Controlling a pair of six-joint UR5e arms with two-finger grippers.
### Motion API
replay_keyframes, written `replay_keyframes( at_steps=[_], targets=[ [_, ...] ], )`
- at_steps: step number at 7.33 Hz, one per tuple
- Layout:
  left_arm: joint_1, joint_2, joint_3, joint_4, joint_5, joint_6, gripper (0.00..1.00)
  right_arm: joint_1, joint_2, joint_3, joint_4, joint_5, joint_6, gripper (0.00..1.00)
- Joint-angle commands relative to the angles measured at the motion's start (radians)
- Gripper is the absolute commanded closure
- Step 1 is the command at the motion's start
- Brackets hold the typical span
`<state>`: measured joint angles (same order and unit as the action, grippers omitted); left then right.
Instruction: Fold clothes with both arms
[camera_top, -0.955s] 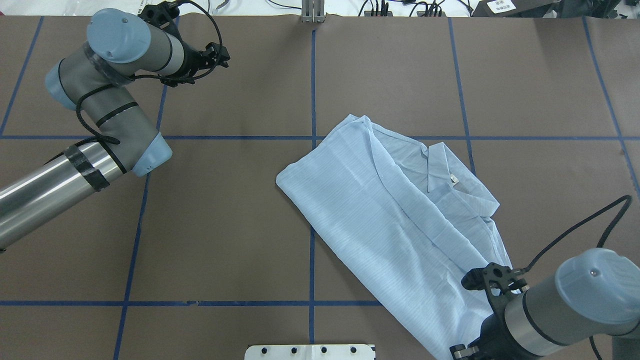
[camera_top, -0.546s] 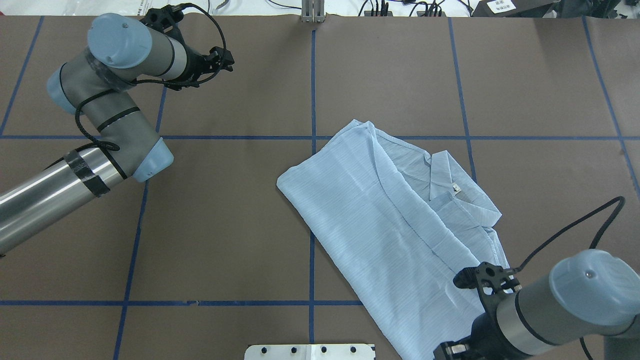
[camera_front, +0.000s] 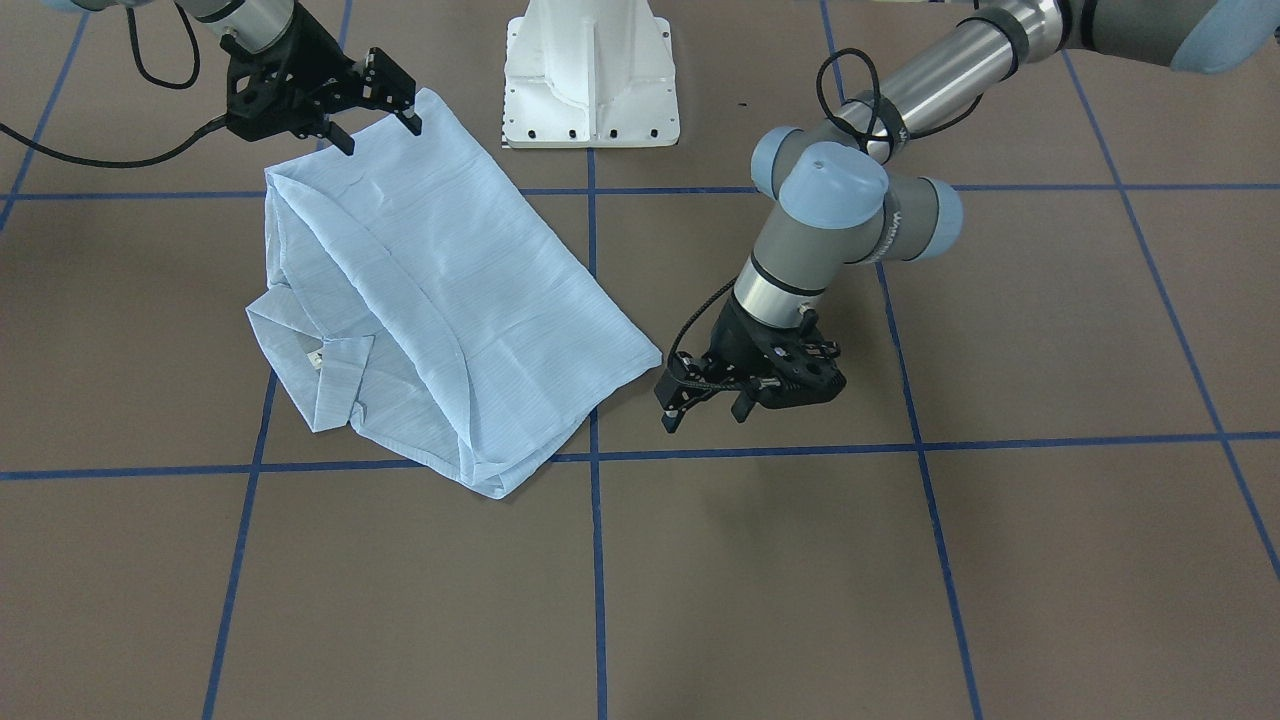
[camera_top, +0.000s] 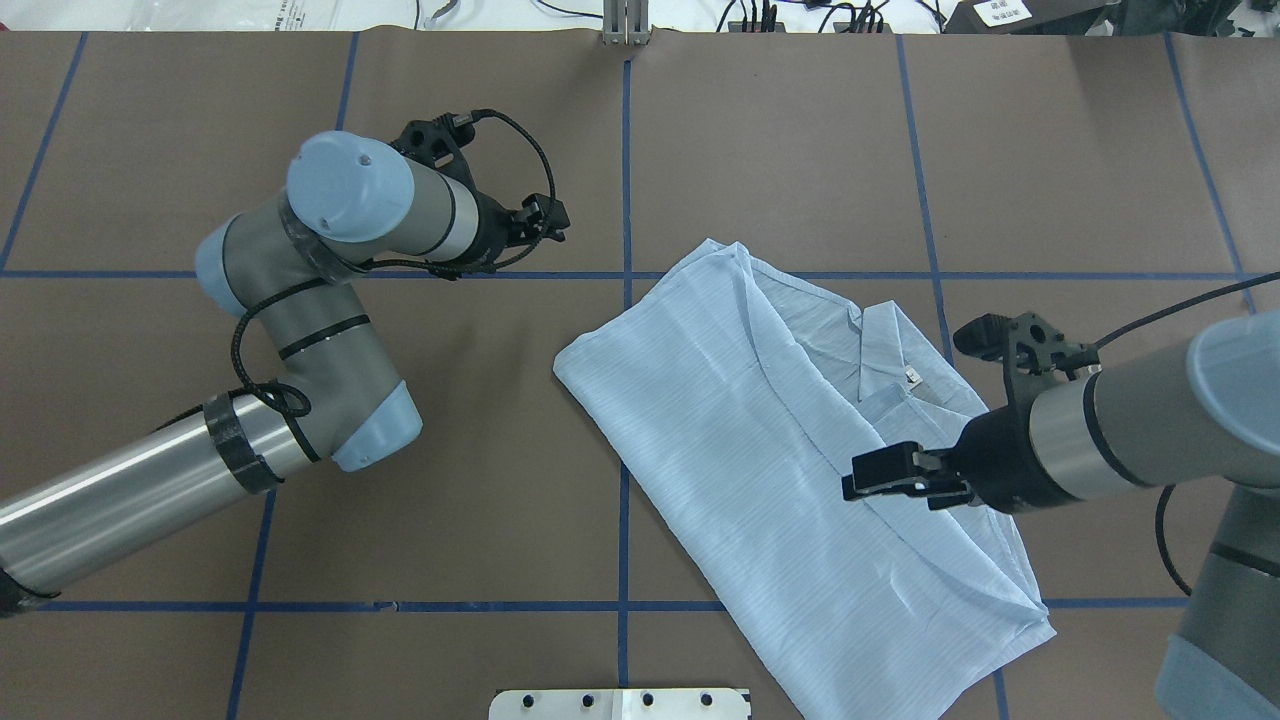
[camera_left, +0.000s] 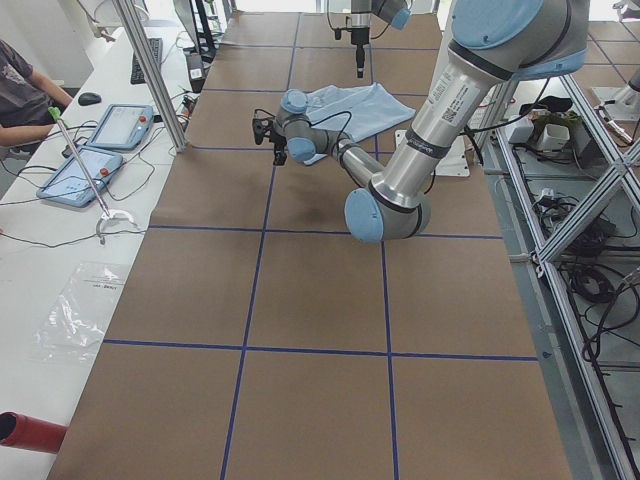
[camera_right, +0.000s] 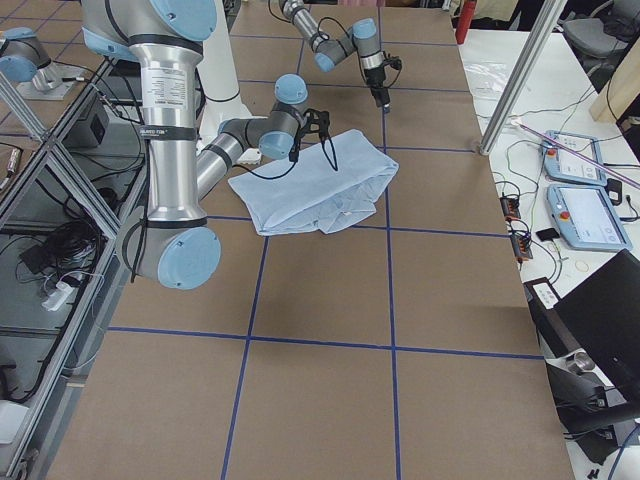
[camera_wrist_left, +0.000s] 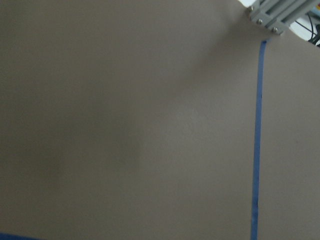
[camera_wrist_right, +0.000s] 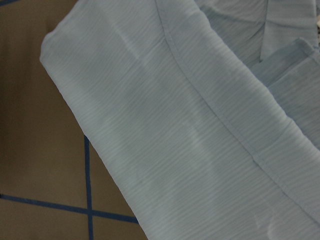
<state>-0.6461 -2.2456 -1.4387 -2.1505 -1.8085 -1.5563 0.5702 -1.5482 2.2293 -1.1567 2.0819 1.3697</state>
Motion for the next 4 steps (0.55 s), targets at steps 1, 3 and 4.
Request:
replay_keyframes(
  at_steps=[1,3,4],
  targets=[
    [0.087,-0.047,-0.035,0.113,0.014,-0.065,0.06,0.071,0.019,-0.011,0.0,-0.002,-0.001,0.0],
    [0.137,-0.043,-0.019,0.115,0.067,-0.065,0.09,0.077,0.025,-0.025,0.0,-0.003,-0.001,0.0],
    [0.137,-0.042,-0.006,0.115,0.069,-0.065,0.11,0.08,0.025,-0.028,0.0,-0.005,-0.001,0.0]
  ],
)
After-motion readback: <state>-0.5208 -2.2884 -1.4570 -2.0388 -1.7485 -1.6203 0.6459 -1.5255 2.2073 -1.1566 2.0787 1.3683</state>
